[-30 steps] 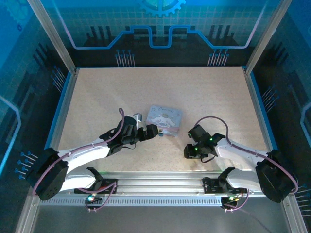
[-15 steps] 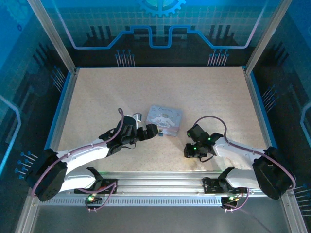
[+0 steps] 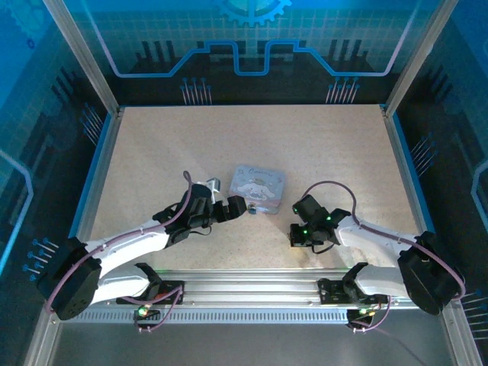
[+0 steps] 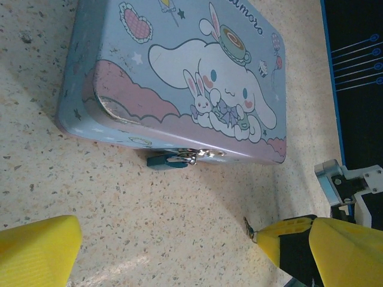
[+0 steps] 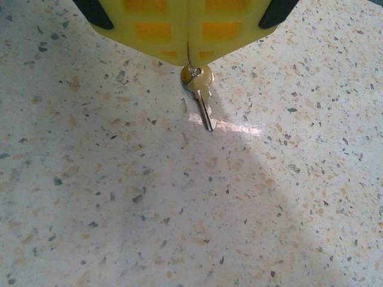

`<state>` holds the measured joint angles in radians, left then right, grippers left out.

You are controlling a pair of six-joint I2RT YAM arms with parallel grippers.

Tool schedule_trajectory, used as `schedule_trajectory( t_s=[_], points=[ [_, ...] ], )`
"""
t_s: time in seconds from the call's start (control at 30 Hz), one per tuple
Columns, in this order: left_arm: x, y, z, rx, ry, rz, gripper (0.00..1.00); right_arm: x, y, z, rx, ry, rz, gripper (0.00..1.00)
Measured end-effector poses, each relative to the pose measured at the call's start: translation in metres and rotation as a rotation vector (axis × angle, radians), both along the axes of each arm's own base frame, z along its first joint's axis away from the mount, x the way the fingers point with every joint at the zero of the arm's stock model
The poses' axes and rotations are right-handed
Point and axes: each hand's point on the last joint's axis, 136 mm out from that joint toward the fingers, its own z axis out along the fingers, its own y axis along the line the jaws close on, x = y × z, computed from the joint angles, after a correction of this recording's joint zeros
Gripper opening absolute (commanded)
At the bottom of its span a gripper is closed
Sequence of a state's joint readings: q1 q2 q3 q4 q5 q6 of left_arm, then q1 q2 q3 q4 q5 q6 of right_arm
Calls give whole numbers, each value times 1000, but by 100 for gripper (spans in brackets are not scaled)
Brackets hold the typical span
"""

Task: Unlock the padlock with the key

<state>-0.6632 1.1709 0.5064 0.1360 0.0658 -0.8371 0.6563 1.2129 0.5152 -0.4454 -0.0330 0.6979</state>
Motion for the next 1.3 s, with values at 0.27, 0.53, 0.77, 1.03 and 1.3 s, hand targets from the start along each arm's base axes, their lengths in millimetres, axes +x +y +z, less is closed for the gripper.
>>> schedule_trajectory(
  t_s=[0.27,0.53,0.77,1.03,1.3],
  points=[
    [-2,1,9,-40,9,24,99,4,3,13,28,-56,23,0],
    [-8,0,6,-177,120,107,99,9,8,30,79,-120,31,0],
    [-8,-11,10,-354,217,169,99,15,14,47,118,-170,33,0],
    [-9,-34,30,-543,287,188,99,24,39,82,206,-247,74,0],
    [-12,-53,33,-663,354,204,97,34,74,127,320,-353,127,0]
  ],
)
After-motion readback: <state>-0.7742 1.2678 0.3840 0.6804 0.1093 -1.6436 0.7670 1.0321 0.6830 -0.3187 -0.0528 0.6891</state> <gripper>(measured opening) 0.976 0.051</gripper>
